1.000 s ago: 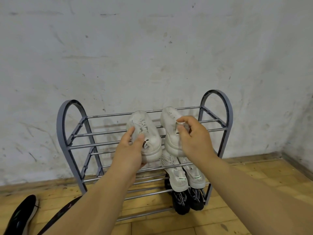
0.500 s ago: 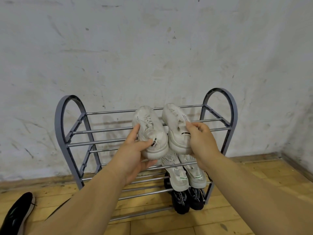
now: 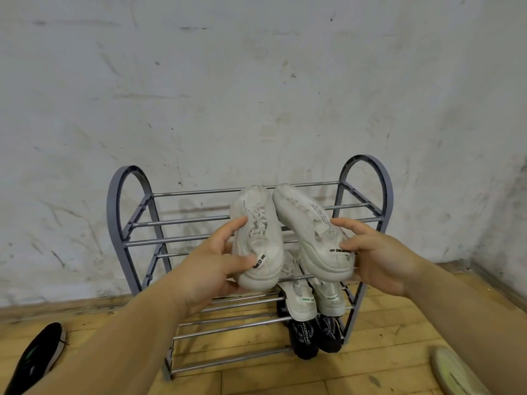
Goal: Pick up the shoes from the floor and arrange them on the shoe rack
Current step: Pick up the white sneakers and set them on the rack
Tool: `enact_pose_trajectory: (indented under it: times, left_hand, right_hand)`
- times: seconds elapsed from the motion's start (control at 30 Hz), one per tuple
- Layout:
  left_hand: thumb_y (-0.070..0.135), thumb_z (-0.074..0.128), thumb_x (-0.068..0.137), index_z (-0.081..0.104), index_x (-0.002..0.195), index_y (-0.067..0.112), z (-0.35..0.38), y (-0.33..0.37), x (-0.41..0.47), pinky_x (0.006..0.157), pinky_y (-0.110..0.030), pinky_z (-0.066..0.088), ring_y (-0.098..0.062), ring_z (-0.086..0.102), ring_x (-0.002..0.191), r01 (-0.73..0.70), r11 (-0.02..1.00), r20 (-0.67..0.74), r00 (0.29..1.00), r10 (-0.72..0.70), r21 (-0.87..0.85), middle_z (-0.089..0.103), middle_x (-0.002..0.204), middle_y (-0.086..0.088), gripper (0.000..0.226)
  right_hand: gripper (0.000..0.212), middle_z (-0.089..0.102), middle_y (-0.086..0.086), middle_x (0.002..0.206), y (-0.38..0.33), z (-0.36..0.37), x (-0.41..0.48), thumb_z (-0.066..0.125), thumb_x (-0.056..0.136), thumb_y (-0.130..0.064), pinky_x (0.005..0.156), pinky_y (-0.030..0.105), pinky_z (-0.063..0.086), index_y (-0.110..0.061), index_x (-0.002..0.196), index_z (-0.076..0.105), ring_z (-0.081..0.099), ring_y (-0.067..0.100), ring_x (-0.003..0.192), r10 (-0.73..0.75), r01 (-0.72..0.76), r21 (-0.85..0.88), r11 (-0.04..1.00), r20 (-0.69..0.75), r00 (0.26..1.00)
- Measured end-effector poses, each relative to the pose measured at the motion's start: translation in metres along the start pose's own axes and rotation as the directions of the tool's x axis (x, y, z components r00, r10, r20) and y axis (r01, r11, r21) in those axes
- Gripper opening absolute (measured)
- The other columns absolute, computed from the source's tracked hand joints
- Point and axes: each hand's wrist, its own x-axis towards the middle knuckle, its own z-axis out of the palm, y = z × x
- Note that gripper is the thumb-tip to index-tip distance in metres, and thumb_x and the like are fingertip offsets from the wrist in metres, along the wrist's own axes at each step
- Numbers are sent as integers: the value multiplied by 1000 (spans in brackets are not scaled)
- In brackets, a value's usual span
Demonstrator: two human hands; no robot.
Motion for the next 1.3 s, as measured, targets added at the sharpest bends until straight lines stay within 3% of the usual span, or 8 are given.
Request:
enact_pose_trajectory:
  times: [0.1,0.23,0.4,0.5,0.77,1.07,1.17,1.3]
  left_hand:
    - [-5,71,89,58,136,43,-6,4,-17,92,-60,58,-34,71,109,10,997,50,999,-14,78,66,126,-7,69]
    - [-7,77,82,62,134,39,-13,11,-36,89,-53,59,-34,69,109,40,992,122,991,-54,116,62,129,-10,71]
    - [3,74,68,71,123,41,-14,14,-50,86,-51,52,-32,67,100,81,986,199,974,-110,147,58,134,-19,66]
    - [2,74,62,71,122,36,-14,13,-52,85,-54,45,-36,60,101,126,983,230,961,-154,130,56,137,-22,70]
    - [11,59,64,69,122,26,-15,11,-49,73,-39,45,-37,54,99,147,982,206,964,-168,115,61,137,-18,61]
    - [16,72,69,71,121,42,13,-25,-27,76,-43,50,-36,61,97,250,933,148,944,-294,259,67,129,-21,59]
    - [5,65,94,62,132,38,27,-33,-14,58,-32,53,-24,63,79,218,931,86,964,-253,293,71,101,-11,50]
    - [6,64,98,51,144,37,39,-49,8,50,-27,51,-17,57,64,181,933,5,981,-192,311,63,102,-8,58]
  right_hand:
    - [55,64,17,137,-2,-18,-13,60,82,-1,83,46,52,-23,131,64,63,32,104,37,-36,-14,999,56,998]
    - [50,71,8,115,-6,-39,-31,55,75,-1,57,33,55,-23,119,64,69,24,77,68,-69,1,998,128,989]
    - [59,72,9,117,-4,-66,-44,70,44,-12,66,37,55,-24,102,75,71,29,83,59,-62,26,998,99,993]
    - [58,73,9,110,-7,-72,-52,70,44,-13,63,37,57,-20,101,73,72,29,79,51,-57,66,996,87,995]
    - [55,71,11,103,-6,-89,-70,69,43,-17,54,32,56,-16,98,72,69,30,72,133,-134,47,990,31,991]
    - [36,69,14,117,27,-75,-52,54,89,-6,73,37,53,-14,121,69,63,31,94,163,-181,-107,978,-157,974]
    - [40,67,14,116,37,-64,-36,49,96,2,74,39,52,-18,127,65,60,30,95,140,-165,-92,982,-233,962]
    - [43,63,20,130,50,-57,-6,52,97,4,83,45,46,-23,127,65,52,32,98,109,-118,-6,993,-346,932]
